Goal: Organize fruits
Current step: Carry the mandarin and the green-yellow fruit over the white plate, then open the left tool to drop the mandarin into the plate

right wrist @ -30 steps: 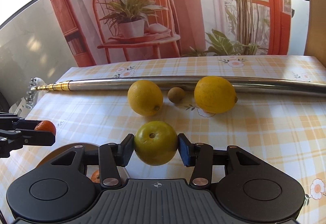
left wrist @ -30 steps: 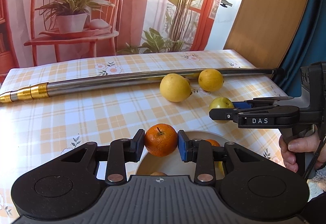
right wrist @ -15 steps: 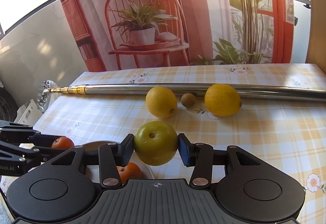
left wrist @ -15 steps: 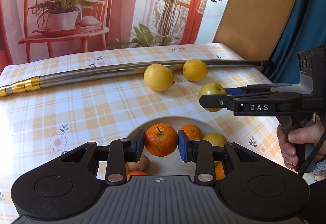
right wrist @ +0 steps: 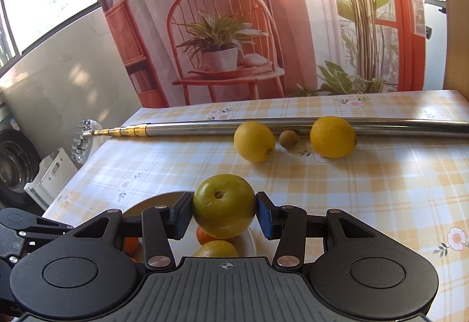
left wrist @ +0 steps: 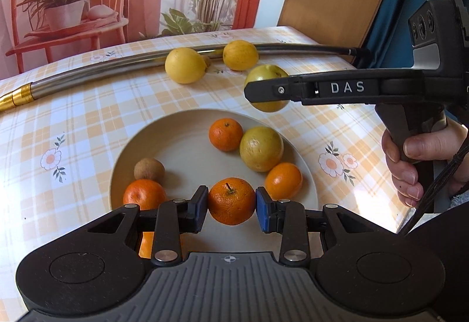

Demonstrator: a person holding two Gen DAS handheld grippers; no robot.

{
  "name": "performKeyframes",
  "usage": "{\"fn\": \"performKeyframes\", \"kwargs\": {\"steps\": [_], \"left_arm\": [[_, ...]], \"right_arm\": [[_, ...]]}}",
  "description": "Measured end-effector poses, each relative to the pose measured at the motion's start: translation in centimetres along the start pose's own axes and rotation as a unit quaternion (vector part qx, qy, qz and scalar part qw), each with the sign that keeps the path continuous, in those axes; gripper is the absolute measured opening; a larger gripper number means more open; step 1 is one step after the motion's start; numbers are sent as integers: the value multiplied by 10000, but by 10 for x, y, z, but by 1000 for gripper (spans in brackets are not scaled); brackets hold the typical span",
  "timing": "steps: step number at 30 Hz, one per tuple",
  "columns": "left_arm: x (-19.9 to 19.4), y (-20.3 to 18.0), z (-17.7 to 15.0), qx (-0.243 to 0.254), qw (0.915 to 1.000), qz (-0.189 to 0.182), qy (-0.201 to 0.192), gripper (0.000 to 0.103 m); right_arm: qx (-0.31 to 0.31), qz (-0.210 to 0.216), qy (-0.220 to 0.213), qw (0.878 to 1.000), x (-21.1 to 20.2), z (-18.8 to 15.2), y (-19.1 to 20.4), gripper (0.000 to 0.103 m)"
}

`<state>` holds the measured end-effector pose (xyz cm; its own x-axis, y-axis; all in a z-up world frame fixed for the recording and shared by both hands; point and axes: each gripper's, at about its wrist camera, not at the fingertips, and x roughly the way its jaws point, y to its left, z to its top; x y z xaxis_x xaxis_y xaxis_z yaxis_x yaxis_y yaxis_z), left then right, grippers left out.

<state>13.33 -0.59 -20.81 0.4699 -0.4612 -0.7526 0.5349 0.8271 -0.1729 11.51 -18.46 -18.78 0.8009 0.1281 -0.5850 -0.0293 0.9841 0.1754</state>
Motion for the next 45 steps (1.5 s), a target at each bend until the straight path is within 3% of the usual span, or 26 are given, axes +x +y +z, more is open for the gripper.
{"fn": "performKeyframes", "kwargs": {"steps": [6,16,30,39,41,45], "left_arm": [[0,-3,-14,-98,9996,-190,198,37],[4,-19,-31,57,9996,-28,269,37],[6,-18,-32,13,9996,14,297,38],[4,-18,-32,-17,9997,58,234,44],[0,-19,-33,3,9998,108,171,51],[-10,-23,-33,90,9997,231,-45,52]], "right_arm": [[-26,111,-105,9999,-13,-10,8,43],[-105,169,-111,9997,-28,-28,17,43],[-98,167,-64,9998,-26,-29,19,43],[-88,165,-53,9998,-25,-29,18,43],[-87,165,-51,9998,-26,-29,18,43],[-99,168,-28,9998,-24,-30,19,43]]}}
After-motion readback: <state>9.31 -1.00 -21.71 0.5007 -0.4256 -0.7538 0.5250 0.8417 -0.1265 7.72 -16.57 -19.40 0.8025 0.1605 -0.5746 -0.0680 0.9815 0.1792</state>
